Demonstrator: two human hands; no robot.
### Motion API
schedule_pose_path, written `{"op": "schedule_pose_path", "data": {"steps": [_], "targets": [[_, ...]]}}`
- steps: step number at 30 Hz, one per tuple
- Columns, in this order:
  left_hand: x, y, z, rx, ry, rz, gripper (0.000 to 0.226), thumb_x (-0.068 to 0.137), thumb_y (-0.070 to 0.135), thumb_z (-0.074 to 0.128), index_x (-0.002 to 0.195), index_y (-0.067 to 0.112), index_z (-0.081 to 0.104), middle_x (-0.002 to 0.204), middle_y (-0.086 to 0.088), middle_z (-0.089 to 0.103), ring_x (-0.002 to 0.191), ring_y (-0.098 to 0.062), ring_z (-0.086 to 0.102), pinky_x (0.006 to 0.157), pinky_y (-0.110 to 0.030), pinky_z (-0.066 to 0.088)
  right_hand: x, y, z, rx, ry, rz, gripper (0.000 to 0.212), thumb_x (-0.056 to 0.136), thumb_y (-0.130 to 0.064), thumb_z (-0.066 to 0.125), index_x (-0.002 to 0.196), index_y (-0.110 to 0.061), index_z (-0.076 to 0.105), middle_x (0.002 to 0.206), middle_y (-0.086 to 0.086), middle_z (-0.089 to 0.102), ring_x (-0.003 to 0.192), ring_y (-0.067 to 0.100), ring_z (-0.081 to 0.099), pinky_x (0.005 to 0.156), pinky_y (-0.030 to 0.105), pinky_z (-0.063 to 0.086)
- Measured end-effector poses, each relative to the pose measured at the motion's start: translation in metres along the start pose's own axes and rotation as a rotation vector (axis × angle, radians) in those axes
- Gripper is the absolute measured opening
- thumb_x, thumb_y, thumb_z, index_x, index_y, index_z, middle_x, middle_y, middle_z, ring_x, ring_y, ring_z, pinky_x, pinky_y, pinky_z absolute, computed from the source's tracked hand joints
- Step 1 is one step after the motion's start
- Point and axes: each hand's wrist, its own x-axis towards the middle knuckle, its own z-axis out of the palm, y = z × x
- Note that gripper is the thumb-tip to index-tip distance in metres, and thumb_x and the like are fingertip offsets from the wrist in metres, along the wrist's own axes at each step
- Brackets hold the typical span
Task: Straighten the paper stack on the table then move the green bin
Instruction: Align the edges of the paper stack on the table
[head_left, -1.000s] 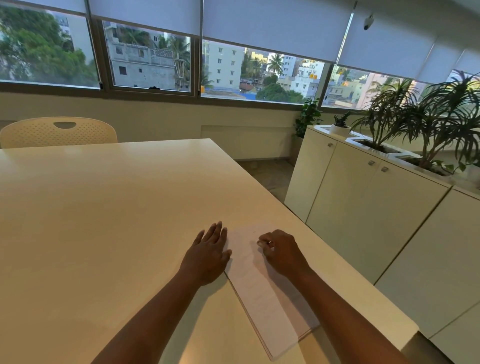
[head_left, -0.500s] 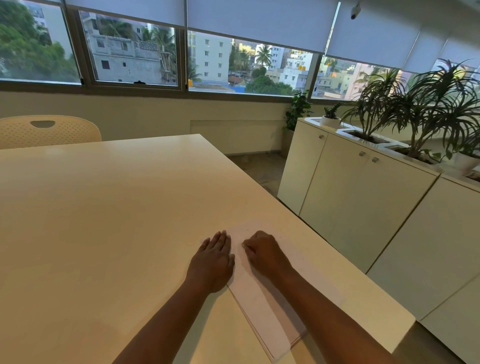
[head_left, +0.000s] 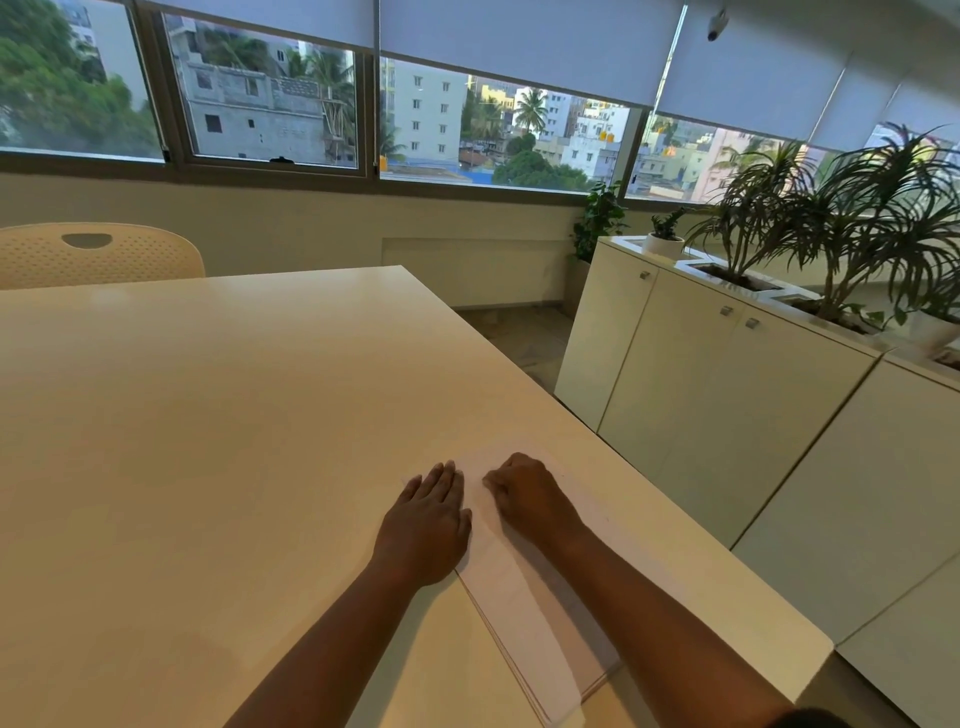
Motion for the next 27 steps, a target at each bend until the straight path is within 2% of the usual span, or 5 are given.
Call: {"op": "schedule_pose_path", "data": {"steps": [9, 13, 17, 22, 27], "targets": [[-0.001, 0.0, 0.001, 0.007, 0.008, -0.004, 0.061, 0.104, 0.044, 0.009, 0.156, 0.013, 0.001, 0.165, -0.005, -0.003, 0.152, -0.015, -0.006, 0.122, -0.034, -0.003, -0.001, -0.002, 0.004, 0.014, 0.075, 0.125, 0.024, 0.098, -0.019, 0.05, 0.1, -0.011, 0.072, 0.097, 0.011, 0.066, 0.078, 0.017, 0.064, 0.068, 0.016, 0.043], [-0.001, -0.001, -0.001, 0.003, 0.007, -0.004, 0.061, 0.104, 0.044, 0.01, 0.157, 0.014, 0.002, 0.165, -0.004, -0.003, 0.152, -0.014, -0.007, 0.122, -0.033, -0.004, 0.002, -0.013, 0.012, 0.012, -0.086, -0.072, 0.015, 0.092, -0.014, 0.059, 0.098, -0.011, 0.072, 0.096, 0.013, 0.066, 0.076, 0.018, 0.063, 0.069, 0.02, 0.048], [-0.001, 0.0, -0.004, 0.007, -0.019, -0.007, 0.062, 0.104, 0.046, 0.01, 0.156, 0.014, -0.001, 0.165, -0.004, -0.004, 0.152, -0.015, -0.007, 0.123, -0.034, -0.003, 0.012, 0.005, 0.0, 0.054, 0.01, 0.073, 0.027, 0.099, -0.021, 0.049, 0.109, -0.01, 0.071, 0.102, 0.013, 0.067, 0.086, 0.02, 0.064, 0.083, 0.03, 0.054], [-0.003, 0.001, -0.005, 0.015, -0.016, -0.001, 0.062, 0.104, 0.045, 0.01, 0.156, 0.014, 0.0, 0.165, -0.004, -0.004, 0.152, -0.015, -0.007, 0.122, -0.033, -0.004, 0.004, -0.003, 0.002, 0.067, -0.075, -0.04, 0.023, 0.097, -0.02, 0.053, 0.104, -0.012, 0.073, 0.097, 0.011, 0.067, 0.08, 0.017, 0.063, 0.079, 0.027, 0.055], [-0.002, 0.001, -0.005, 0.02, -0.02, -0.001, 0.062, 0.105, 0.045, 0.011, 0.156, 0.013, -0.002, 0.165, -0.005, -0.005, 0.152, -0.014, -0.008, 0.123, -0.034, -0.003, -0.001, 0.024, -0.012, 0.042, 0.046, 0.133, 0.027, 0.099, -0.018, 0.048, 0.099, -0.008, 0.073, 0.096, 0.014, 0.067, 0.084, 0.021, 0.064, 0.079, 0.024, 0.049]]}}
